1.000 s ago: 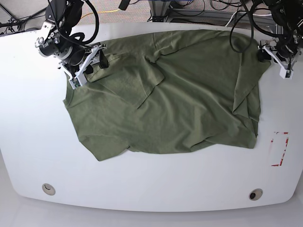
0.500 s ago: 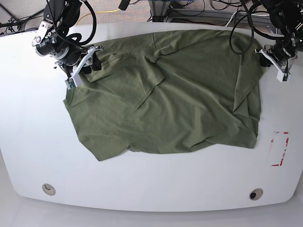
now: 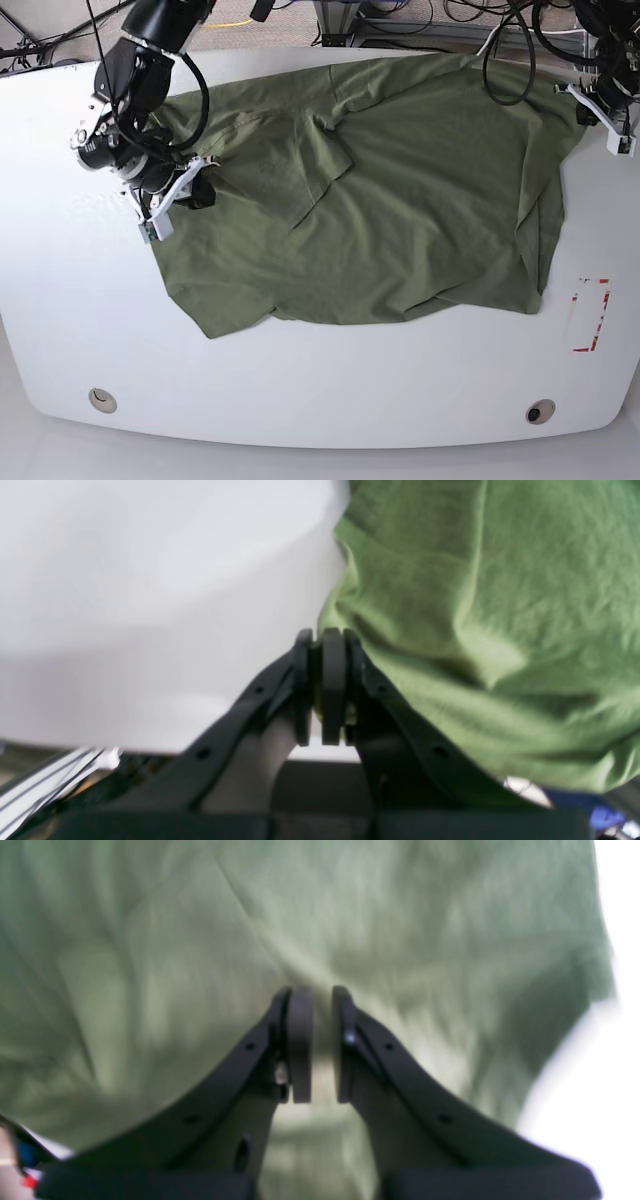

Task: Fold the T-shirt properly
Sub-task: 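Drag the shoulder edge outward with the right gripper to smooth the shirt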

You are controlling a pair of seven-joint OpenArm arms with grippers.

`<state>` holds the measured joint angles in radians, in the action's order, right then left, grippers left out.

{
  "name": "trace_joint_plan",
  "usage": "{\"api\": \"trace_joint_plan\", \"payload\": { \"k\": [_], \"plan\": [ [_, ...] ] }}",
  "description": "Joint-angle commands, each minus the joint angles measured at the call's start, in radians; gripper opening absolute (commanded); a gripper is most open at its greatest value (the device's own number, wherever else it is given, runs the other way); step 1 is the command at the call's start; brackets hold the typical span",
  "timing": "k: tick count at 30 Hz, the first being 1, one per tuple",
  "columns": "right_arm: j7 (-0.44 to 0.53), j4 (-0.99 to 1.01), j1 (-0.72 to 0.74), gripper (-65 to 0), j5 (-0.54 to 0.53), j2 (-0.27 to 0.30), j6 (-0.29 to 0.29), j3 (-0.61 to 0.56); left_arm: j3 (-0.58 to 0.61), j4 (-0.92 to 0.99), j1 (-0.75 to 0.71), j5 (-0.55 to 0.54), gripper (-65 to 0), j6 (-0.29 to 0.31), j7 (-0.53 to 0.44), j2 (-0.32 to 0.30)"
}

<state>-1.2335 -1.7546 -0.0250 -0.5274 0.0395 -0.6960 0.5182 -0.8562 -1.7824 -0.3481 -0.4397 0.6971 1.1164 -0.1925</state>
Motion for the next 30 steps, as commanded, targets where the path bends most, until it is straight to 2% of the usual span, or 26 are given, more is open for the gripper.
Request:
{"api": "trace_joint_plan", "payload": {
  "k": [1,5,12,17,18,23,25,30],
  "plan": [
    [0.036,0.104,0.070,-59.1,-0.015,0.018,-0.002,0.001,-0.050,-0.049,-0.019,-0.005,-65.0,0.001,0.037,-0.012],
    [0.125,0.226,0.113,-59.0,-0.017,0.056,-0.002,-0.007,-0.127,-0.067,-0.022,-0.001,-65.0,0.001,0.086,0.018],
    [0.240,0.456,0.172,-58.8,-0.015,0.138,-0.002,-0.010,-0.211,-0.069,-0.052,0.002,-65.0,0.001,0.139,0.014],
    [0.320,0.549,0.176,-58.8,-0.015,0.182,-0.002,-0.010,-0.225,-0.064,-0.059,0.005,-64.6,0.001,0.139,0.014],
    [0.327,0.562,0.176,-58.8,-0.015,0.185,-0.002,-0.014,-0.225,-0.064,-0.059,0.005,-62.6,0.001,0.139,0.014],
    [0.332,0.557,0.176,-58.8,-0.026,0.214,-0.002,-0.065,-0.223,-0.070,-0.059,0.005,-34.9,0.001,0.141,0.014],
    [0.329,0.514,0.170,-58.8,-0.026,0.213,-0.002,-0.065,-0.223,-0.073,-0.055,0.005,-26.5,0.001,0.147,0.014],
    [0.245,0.390,0.153,-58.8,-0.026,0.207,-0.002,-0.063,-0.223,-0.172,-0.041,-0.035,-25.3,0.001,0.216,-0.017]
  ]
}}
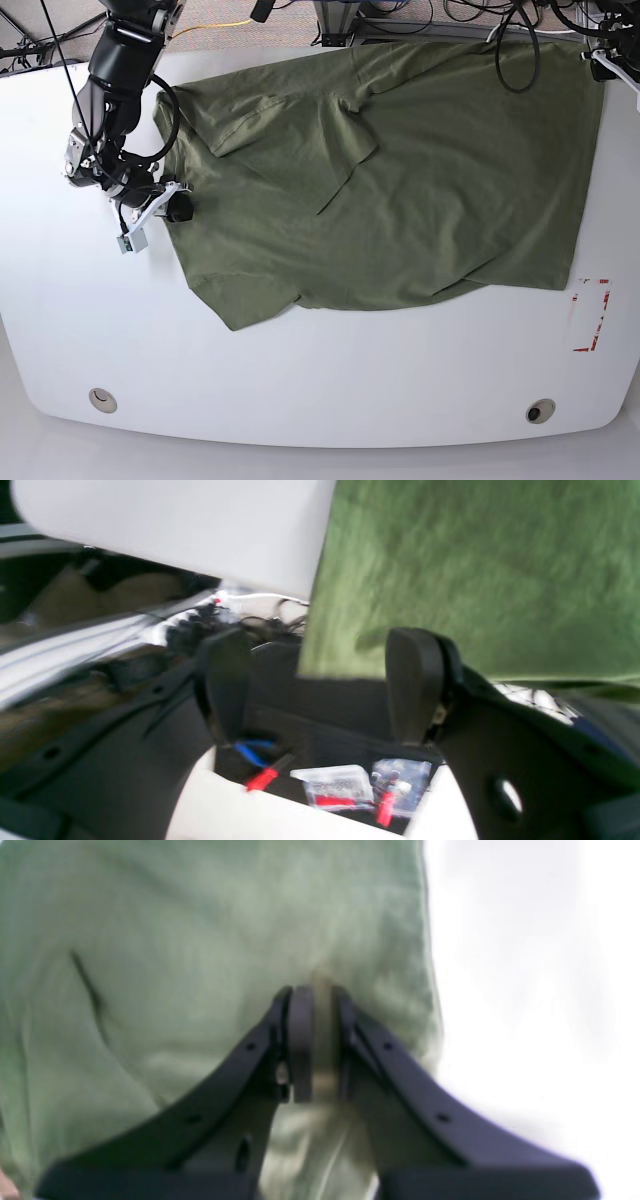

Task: Fold the T-shirt properly
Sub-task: 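Drag the shoulder edge outward with the right gripper to smooth the shirt, then grasp the shirt's side edges with both grippers and pull them apart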

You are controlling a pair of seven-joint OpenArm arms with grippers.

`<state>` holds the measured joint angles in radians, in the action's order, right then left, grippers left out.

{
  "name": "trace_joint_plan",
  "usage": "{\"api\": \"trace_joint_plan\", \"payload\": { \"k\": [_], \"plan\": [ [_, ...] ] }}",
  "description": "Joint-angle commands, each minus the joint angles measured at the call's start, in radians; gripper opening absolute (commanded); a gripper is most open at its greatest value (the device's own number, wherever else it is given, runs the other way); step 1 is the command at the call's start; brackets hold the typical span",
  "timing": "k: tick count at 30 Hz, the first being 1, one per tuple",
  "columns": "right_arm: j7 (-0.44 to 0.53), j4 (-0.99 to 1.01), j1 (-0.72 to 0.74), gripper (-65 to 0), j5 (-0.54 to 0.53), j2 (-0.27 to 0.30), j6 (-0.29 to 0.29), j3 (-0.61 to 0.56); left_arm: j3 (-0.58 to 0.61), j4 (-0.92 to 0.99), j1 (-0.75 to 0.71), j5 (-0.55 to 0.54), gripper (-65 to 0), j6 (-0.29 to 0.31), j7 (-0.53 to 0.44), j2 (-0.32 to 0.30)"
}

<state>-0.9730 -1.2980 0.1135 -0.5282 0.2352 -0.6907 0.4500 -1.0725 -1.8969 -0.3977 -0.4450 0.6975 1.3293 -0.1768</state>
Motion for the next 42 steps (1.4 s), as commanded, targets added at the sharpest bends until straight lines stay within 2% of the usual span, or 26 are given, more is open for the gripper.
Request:
{"api": "trace_joint_plan", "payload": {
  "k": [1,5,12,15,21,25,27,34,36,42],
  "plan": [
    [-0.037,-0.096,0.010,-58.8,-0.027,0.011,-0.007,0.005,-0.007,-0.080,0.016,-0.050,-25.3,0.001,0.013,-0.034],
    [-0.073,-0.176,-0.022,-58.8,-0.027,-0.020,-0.007,0.005,0.013,-0.099,0.059,-0.090,-25.3,0.001,0.016,-0.037],
    [-0.082,-0.234,-0.099,-58.8,-0.027,-0.043,-0.007,-0.001,0.211,-0.072,0.211,0.088,-25.4,0.001,-0.009,-0.005],
    [-0.082,-0.234,-0.117,-58.8,-0.017,-0.070,-0.007,-0.001,0.300,-0.054,0.263,0.186,-25.4,0.001,-0.106,0.035],
    [-0.082,-0.231,-0.143,-58.8,-0.017,-0.087,-0.007,-0.001,0.503,0.006,0.296,0.418,-25.4,0.001,-0.264,0.102],
    [-0.068,-0.222,-0.143,-58.8,-0.007,-0.087,-0.007,-0.001,0.559,0.144,0.349,0.503,-25.4,0.001,-0.343,0.115],
    [-0.053,-0.213,-0.140,-58.8,0.026,-0.087,-0.007,-0.001,0.564,0.208,0.366,0.506,-25.4,0.001,-0.368,0.115],
    [0.079,-0.128,-0.084,-58.8,0.270,-0.067,-0.007,0.007,0.593,0.336,0.412,0.507,-25.4,0.001,-0.396,0.112],
    [0.113,-0.053,-0.057,-58.8,0.283,-0.041,-0.007,0.033,0.624,0.388,0.440,0.507,-25.4,0.001,-0.396,0.105],
    [0.133,0.111,0.015,-58.8,0.285,0.037,-0.007,0.138,0.684,0.489,0.507,0.507,-25.4,0.001,-0.416,0.087]
  ]
}}
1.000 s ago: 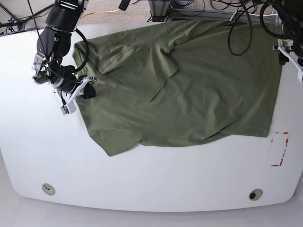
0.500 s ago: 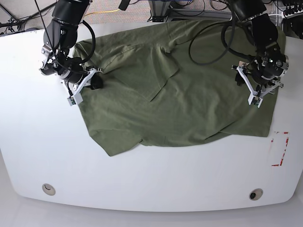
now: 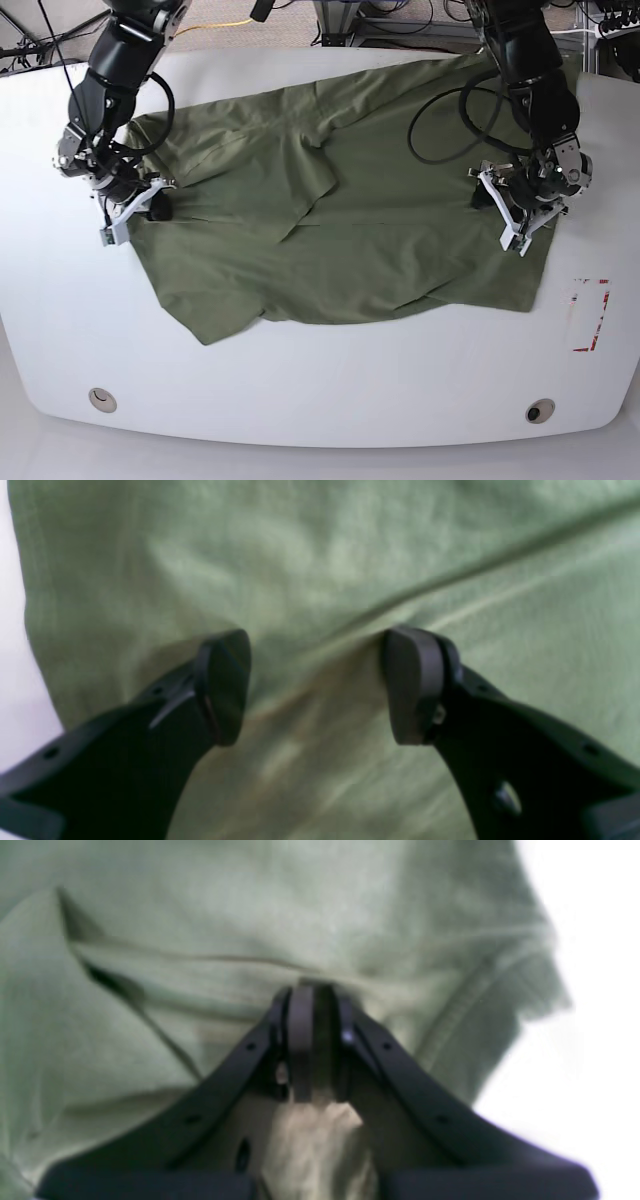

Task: Fold the T-shirt properly
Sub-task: 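Grasp the shirt's side edges with both grippers and pull them apart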

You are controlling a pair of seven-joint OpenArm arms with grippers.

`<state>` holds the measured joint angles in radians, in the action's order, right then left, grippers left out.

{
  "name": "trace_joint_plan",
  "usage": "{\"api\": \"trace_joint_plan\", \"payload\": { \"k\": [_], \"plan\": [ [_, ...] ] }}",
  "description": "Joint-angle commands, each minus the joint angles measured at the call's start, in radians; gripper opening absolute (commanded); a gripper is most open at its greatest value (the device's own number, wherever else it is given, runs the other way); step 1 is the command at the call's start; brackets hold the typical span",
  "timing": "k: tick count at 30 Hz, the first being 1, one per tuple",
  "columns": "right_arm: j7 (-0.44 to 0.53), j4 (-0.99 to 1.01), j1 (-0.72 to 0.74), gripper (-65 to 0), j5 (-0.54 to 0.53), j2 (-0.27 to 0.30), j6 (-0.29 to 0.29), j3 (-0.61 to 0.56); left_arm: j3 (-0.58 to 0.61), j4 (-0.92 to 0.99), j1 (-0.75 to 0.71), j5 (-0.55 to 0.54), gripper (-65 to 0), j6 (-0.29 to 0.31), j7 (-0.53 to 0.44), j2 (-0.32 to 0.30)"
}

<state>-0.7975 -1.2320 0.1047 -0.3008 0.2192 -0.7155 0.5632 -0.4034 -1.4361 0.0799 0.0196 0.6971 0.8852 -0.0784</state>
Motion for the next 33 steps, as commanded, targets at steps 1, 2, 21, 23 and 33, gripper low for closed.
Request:
{"api": "trace_joint_plan", "payload": {
  "k": [1,2,21,23,33],
  "plan": [
    [-0.043,0.067,0.039,-58.8,0.058,0.069,0.017,0.028,0.024,0.050,0.047,0.042,-25.4,0.001,0.028,-0.013],
    [-0.041,0.087,0.056,-58.8,0.058,0.082,0.017,0.028,0.033,0.077,0.064,0.042,-25.4,0.001,0.028,-0.013],
    [-0.152,-0.047,0.103,-58.8,0.058,0.059,0.017,0.028,0.042,0.044,0.168,0.035,-25.3,0.001,0.071,-0.010],
    [-0.185,-0.105,0.083,-58.8,0.056,0.038,0.017,0.030,0.037,-0.013,0.139,0.035,-25.3,0.001,0.116,-0.011],
    [-0.336,-0.430,-0.016,-58.7,0.056,-0.070,0.017,0.028,-0.044,-0.457,-0.078,0.032,-24.9,0.001,0.306,0.018]
  ]
}}
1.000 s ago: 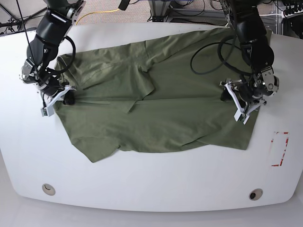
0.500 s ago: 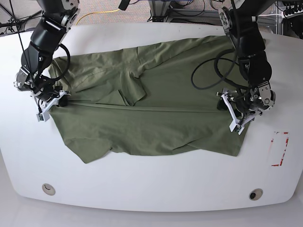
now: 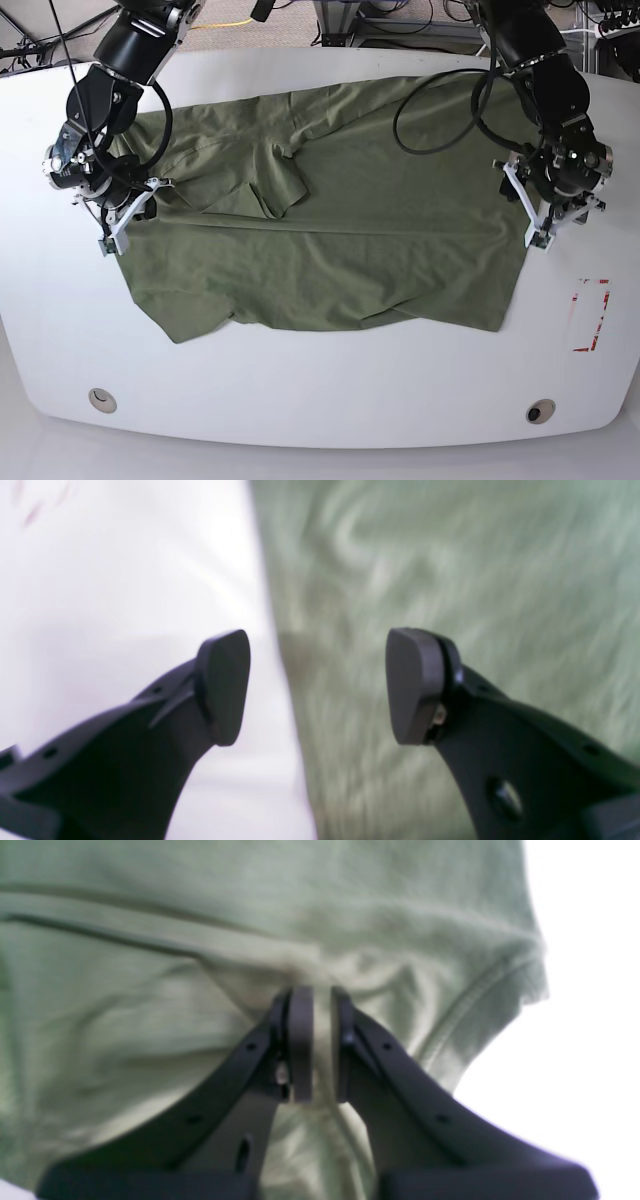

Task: Fold the T-shirt properly
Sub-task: 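Grasp the shirt's side edges with both grippers and pull them apart, then grasp the shirt's collar-side corners with both grippers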

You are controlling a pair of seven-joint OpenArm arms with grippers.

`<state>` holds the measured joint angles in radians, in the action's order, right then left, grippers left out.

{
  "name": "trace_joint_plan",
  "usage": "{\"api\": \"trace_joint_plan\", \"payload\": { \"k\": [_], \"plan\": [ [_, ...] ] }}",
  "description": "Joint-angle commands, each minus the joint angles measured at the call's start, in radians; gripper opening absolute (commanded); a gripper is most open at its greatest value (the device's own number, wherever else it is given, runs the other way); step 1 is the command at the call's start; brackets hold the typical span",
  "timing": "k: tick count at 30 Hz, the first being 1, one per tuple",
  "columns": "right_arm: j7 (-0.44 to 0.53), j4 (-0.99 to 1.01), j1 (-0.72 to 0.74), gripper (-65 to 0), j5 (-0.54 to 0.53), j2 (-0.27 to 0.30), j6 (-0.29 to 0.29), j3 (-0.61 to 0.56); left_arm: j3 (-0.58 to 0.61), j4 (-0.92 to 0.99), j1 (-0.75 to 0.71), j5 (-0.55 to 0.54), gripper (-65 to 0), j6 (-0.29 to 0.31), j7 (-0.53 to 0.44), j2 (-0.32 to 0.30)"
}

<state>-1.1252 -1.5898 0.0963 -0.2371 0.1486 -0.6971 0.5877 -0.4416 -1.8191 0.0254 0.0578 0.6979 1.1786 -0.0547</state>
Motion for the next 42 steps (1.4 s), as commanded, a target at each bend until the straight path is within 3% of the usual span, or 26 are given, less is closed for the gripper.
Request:
{"api": "trace_joint_plan", "payload": {
  "k": [1,8,13,15,22,28,42],
  "plan": [
    [-0.017,-0.100,-0.023,-58.7,-0.008,-0.007,-0.001,0.004,-0.006,-0.101,-0.051,-0.006,-24.7,0.000,0.025,-0.006],
    [-0.051,-0.222,-0.119,-58.7,-0.008,-0.065,-0.001,0.002,-0.043,-0.178,-0.269,-0.146,-24.7,0.000,0.031,-0.049],
    [-0.051,-0.228,-0.171,-58.7,-0.008,-0.080,-0.001,0.001,-0.231,-0.181,-0.379,-0.321,-24.7,0.000,0.031,-0.063],
    [-0.051,-0.228,-0.185,-58.7,-0.008,-0.088,-0.001,0.001,-0.285,-0.179,-0.420,-0.390,-24.7,0.000,0.033,-0.099],
    [-0.051,-0.228,-0.198,-58.7,-0.011,-0.093,-0.001,0.001,-0.311,-0.173,-0.508,-0.609,-24.7,0.000,0.033,-0.165],
    [-0.051,-0.228,-0.212,-58.7,-0.098,-0.088,-0.001,-0.001,-0.342,-0.095,-0.503,-0.654,-24.7,0.000,0.033,-0.165],
    [-0.051,-0.228,-0.234,-58.7,-0.107,-0.085,-0.001,-0.001,-0.362,0.095,-0.468,-0.655,-24.7,0.000,0.028,-0.192]
  ]
}}
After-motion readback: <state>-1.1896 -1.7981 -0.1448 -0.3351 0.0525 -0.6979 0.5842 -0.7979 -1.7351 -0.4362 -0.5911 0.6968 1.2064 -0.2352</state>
